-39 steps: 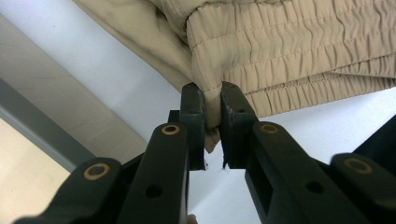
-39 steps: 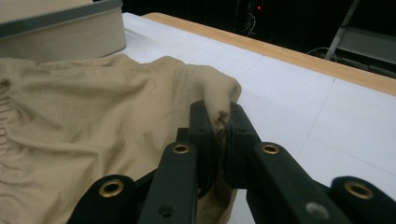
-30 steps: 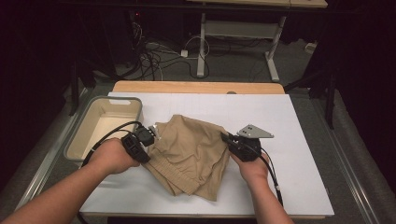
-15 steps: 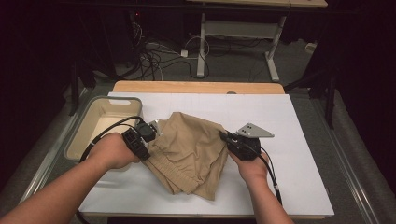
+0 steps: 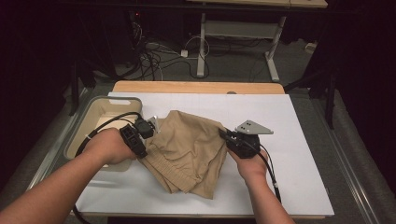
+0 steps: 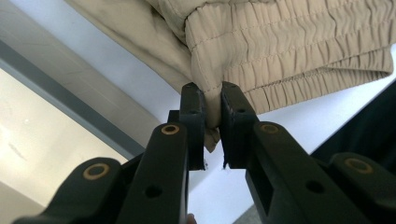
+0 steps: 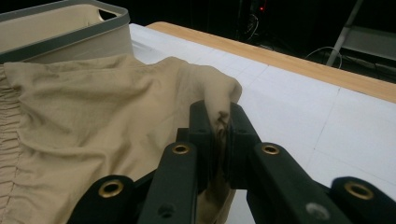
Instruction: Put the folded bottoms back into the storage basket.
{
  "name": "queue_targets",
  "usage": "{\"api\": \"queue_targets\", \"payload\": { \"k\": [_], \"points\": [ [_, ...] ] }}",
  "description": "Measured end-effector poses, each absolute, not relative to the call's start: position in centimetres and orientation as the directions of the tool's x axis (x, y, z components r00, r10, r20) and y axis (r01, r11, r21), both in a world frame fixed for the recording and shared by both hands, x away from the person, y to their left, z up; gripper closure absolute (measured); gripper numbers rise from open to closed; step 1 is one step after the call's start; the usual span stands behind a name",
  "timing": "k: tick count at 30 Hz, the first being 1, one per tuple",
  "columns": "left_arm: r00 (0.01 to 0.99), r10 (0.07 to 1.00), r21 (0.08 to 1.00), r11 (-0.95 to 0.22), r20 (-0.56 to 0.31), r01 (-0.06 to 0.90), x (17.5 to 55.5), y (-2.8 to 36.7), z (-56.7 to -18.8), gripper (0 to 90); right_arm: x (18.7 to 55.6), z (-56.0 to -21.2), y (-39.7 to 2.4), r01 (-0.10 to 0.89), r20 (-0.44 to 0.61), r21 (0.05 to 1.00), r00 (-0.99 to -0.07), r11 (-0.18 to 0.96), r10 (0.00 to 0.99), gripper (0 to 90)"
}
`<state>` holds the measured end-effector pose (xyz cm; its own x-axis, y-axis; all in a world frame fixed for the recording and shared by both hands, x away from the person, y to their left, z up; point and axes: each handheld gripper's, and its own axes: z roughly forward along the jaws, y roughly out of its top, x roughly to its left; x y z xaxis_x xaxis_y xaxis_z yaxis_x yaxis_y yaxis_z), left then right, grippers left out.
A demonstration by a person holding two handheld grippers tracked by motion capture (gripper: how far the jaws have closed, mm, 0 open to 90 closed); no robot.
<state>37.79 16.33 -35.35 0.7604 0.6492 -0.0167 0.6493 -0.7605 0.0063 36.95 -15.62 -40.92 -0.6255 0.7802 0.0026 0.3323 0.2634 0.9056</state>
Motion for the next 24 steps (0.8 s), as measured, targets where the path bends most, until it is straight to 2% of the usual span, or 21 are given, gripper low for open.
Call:
{"api": "queue_targets", "payload": {
  "k": [8, 24],
  "points": [
    [0.764, 0.645, -0.010, -0.764, 0.004, 0.645, 38.3, 16.0, -34.3, 79.6, 37.0, -40.1, -15.5, 0.313, -0.007, 0.913, -0.632, 0.263, 0.775, 85.3],
    [0.747, 0.664, -0.012, -0.747, 0.018, 0.664, 38.5, 17.6, -29.8, 79.7, 38.0, -35.8, -14.4, 0.257, -0.028, 0.933, -0.645, 0.252, 0.764, 85.3]
  ]
}}
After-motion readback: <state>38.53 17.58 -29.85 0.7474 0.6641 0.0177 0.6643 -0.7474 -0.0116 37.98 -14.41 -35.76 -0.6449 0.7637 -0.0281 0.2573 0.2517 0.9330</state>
